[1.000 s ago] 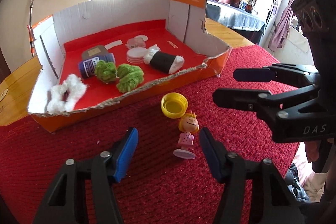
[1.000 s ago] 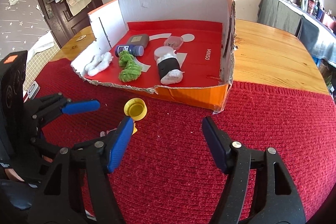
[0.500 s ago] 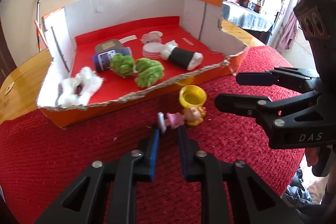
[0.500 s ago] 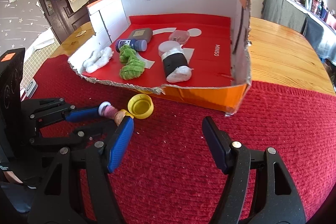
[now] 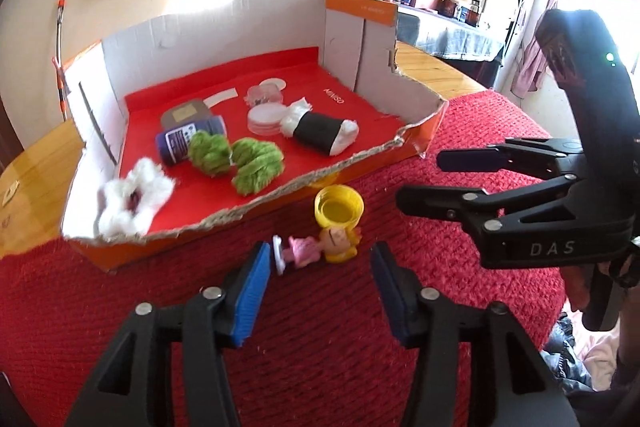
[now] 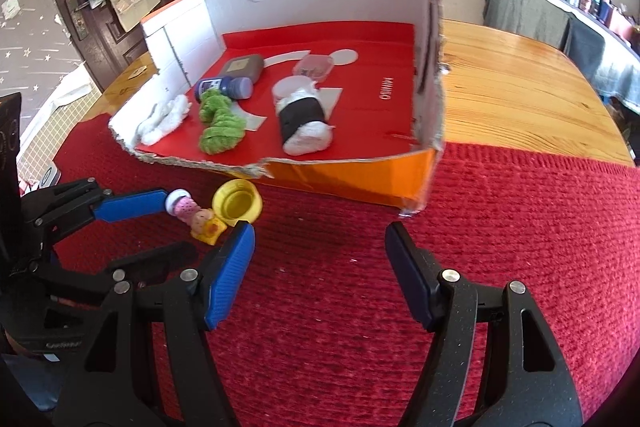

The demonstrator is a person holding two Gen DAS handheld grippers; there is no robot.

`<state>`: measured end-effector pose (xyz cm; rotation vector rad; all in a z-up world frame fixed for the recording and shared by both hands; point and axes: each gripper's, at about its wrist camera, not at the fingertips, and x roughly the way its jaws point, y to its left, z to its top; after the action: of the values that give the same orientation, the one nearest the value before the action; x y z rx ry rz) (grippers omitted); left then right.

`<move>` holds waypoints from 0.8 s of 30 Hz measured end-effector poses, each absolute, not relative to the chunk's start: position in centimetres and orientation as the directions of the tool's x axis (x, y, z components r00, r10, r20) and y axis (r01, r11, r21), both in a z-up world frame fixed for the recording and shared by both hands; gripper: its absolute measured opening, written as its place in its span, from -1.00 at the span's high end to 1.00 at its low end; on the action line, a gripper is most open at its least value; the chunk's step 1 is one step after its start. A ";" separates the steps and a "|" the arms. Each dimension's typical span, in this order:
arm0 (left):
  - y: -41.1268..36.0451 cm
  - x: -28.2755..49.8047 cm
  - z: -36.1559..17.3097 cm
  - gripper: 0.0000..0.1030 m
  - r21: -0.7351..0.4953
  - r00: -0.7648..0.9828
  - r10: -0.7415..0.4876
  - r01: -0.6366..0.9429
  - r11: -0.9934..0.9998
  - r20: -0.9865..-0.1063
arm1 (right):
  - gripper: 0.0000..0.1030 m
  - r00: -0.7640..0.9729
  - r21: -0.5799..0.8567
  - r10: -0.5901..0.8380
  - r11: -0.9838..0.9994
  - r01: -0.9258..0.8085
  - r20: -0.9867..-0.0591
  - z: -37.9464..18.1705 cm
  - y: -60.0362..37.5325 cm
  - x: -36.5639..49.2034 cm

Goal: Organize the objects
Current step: 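Close the left tool on the small doll figure while the right tool grips the yellow cap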

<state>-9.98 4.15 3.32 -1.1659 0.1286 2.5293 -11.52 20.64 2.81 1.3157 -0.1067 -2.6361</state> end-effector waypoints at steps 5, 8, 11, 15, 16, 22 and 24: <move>4.4 -11.5 2.5 -0.09 -0.074 -0.579 0.253 -0.315 -0.946 -0.775 | -0.30 -0.587 0.154 -0.198 -0.980 0.125 -0.785 2.7 21.2 -11.4; 4.3 -11.7 2.2 -0.09 -0.059 -0.580 0.232 -0.302 -0.952 -0.781 | -0.30 -0.586 0.160 -0.203 -0.979 0.125 -0.785 2.5 21.2 -11.5; 3.8 -11.5 2.2 -0.09 -0.034 -0.588 0.206 -0.289 -0.957 -0.782 | -0.30 -0.579 0.167 -0.213 -0.977 0.133 -0.787 2.2 20.8 -11.7; 1.6 -11.4 2.2 -0.08 -0.038 -0.593 0.181 -0.244 -0.969 -0.784 | -0.30 -0.574 0.172 -0.233 -0.972 0.160 -0.785 2.1 19.5 -12.1; 0.9 -11.4 2.2 -0.09 -0.042 -0.594 0.175 -0.231 -0.972 -0.785 | -0.30 -0.572 0.175 -0.241 -0.970 0.170 -0.784 2.1 19.1 -12.2; -2.3 -10.9 2.1 -0.08 -0.053 -0.600 0.146 -0.169 -0.984 -0.786 | -0.30 -0.574 0.139 -0.237 -0.968 0.209 -0.784 1.7 16.6 -12.8; -2.7 -10.7 2.1 -0.08 -0.066 -0.603 0.151 -0.161 -0.985 -0.784 | -0.30 -0.579 0.123 -0.231 -0.968 0.220 -0.782 1.7 15.9 -13.0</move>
<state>-10.69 -2.65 2.13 -1.3018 0.0170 2.6659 -13.05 15.89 1.70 1.2826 -0.0183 -2.5864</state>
